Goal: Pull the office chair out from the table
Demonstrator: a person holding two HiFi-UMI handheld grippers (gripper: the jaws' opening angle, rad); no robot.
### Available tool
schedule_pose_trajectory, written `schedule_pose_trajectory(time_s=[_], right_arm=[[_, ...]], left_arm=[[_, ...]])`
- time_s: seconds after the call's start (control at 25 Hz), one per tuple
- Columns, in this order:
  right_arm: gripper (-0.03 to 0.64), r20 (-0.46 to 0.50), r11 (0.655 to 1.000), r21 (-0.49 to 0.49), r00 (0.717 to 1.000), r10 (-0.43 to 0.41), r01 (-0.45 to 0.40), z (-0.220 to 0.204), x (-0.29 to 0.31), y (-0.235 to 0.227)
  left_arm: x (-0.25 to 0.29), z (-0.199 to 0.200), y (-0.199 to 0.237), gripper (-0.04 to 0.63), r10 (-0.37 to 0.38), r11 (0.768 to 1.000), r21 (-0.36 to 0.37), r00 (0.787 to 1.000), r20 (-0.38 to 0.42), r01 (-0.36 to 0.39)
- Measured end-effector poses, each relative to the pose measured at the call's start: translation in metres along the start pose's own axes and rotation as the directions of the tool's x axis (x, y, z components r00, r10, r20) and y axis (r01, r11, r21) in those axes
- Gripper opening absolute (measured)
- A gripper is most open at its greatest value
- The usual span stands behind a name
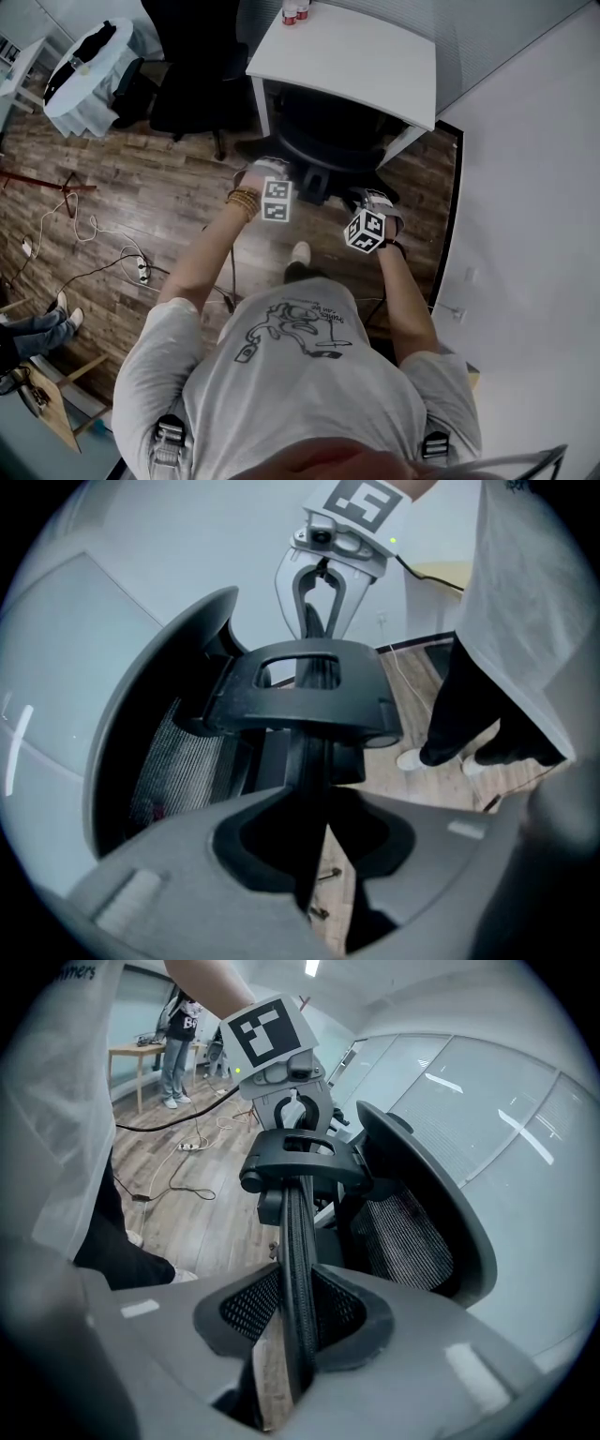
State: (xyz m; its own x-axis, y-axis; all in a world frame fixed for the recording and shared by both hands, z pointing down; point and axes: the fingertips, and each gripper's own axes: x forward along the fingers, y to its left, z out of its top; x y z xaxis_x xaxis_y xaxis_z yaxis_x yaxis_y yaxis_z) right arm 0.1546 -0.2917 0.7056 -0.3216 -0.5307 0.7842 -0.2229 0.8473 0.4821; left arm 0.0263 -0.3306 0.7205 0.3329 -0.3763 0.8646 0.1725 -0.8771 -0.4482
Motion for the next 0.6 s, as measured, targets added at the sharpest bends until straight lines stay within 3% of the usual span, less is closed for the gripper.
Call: schedule_pose_trajectory(time_s=[0.6], right_arm=[[0.11, -0.005, 1.0, -0.006, 1.0, -0.014, 0.014, 0.011, -0.036, 0.076]], left_arm=[[-0.033, 0.009, -0.078, 0.106, 0.008, 1.0, 0.01, 1.0, -0.003, -0.008]])
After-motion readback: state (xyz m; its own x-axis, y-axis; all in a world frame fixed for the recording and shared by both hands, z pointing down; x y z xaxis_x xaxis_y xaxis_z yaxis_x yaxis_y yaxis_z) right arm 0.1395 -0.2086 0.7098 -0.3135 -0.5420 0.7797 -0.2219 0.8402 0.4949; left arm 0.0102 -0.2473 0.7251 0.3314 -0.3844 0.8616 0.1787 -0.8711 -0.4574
